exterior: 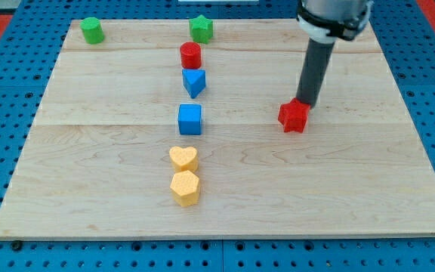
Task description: Move the blue triangle to the bottom left of red circle
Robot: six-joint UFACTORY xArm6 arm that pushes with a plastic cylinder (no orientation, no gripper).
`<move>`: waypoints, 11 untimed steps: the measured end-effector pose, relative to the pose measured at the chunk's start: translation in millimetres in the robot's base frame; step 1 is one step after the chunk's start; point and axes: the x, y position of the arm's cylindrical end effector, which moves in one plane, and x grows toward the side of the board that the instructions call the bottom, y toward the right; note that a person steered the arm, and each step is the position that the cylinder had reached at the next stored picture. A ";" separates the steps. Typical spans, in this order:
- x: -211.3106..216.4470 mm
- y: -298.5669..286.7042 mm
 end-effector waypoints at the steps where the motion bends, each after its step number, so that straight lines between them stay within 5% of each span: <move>1: 7.3 -30.2; 3: 46.1 -7.4; 6: -117.4 -32.1; 7: -123.8 -132.2; 9: -28.6 -144.9; 10: -43.3 -100.2; 11: -40.2 -186.6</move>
